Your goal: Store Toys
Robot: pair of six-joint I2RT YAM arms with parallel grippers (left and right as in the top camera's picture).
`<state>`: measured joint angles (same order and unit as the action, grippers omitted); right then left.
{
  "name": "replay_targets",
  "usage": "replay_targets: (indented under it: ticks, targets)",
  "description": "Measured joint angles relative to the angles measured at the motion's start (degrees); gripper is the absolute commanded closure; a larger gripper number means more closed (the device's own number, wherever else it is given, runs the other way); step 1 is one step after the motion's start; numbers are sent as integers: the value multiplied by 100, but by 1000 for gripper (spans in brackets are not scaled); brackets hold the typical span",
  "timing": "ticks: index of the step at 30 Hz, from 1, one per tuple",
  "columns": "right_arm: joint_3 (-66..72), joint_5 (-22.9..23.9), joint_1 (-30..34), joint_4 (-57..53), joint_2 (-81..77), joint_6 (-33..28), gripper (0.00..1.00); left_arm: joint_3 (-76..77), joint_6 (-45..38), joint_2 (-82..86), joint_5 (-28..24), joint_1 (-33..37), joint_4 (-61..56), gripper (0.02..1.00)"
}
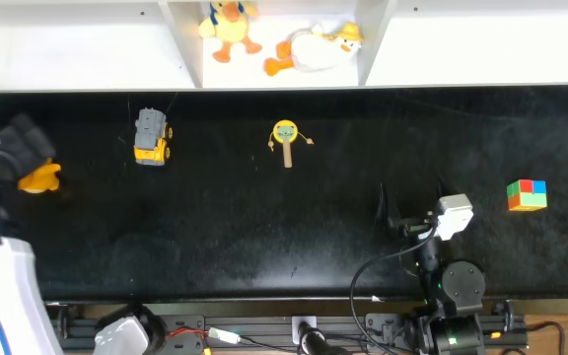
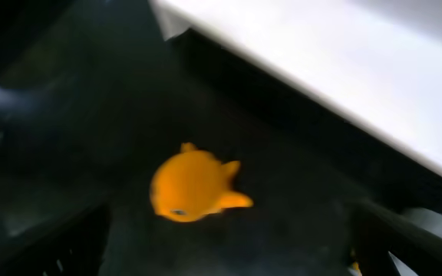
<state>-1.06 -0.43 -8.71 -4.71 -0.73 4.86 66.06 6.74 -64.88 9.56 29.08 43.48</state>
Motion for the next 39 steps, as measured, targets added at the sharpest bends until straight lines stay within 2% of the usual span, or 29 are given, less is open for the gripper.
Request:
replay_targets:
  ticks: [3,10,19,27,39]
  targets:
    - [0,-2,-2,0,0,0,5,0,-208,-170,-162,485,-2,20]
    - [0,-2,0,2,0,0,5,0,-811,-367,-413,1137,-28,18]
    - [0,-2,0,0,0,-2,5,-181,-1860,-514,-1545,1967,-415,20]
    - [0,0,-2,-2,0,0,5,-1014,-2608,-529,-2288,2052,-1137,20]
    - [0,0,-2,-2,0,-2,5,-2234,-3265,-533,-2868,2052,-2446,45]
